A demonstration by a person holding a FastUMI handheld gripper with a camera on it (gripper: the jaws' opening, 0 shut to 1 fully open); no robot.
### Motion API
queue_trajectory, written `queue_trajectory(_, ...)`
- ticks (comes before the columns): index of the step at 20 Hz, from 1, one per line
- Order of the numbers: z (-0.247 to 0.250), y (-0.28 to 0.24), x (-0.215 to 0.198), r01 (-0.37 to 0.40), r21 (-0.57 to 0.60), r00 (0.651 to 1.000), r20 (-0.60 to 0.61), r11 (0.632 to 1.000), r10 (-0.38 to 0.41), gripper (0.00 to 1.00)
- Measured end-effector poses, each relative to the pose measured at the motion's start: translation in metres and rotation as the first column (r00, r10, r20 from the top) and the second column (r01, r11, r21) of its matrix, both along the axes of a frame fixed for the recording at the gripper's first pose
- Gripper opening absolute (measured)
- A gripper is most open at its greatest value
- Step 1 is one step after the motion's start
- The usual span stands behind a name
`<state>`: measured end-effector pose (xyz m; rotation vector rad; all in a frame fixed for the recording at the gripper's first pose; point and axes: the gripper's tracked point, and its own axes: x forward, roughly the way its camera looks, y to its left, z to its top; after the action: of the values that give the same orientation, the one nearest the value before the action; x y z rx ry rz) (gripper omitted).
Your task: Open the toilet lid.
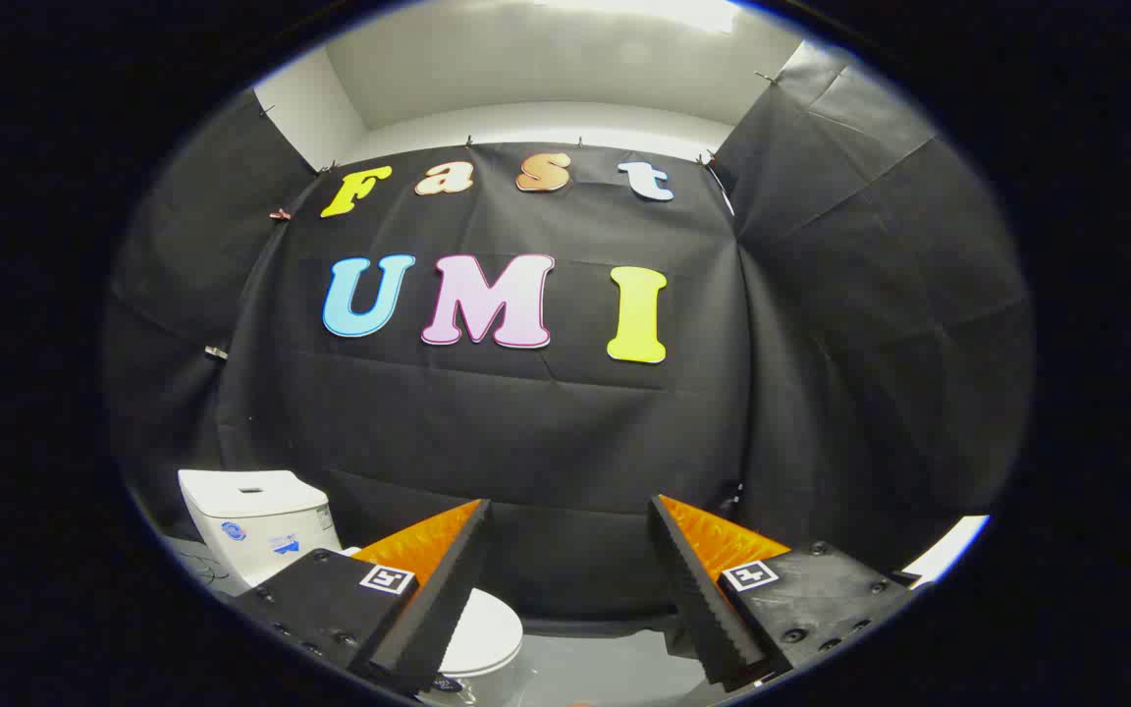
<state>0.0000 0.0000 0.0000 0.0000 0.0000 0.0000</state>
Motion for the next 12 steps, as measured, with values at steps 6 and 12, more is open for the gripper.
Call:
queue_trajectory(6, 0.008, 0.003, 0.000, -0.007, -0.018, 1.000, 0.027, 1.000, 0.008, 0.98)
queue_trajectory(12, 0.005, 0.012, 0.009, -0.034, -0.109, 0.998, 0.046, 0.993, 0.040, 0.98)
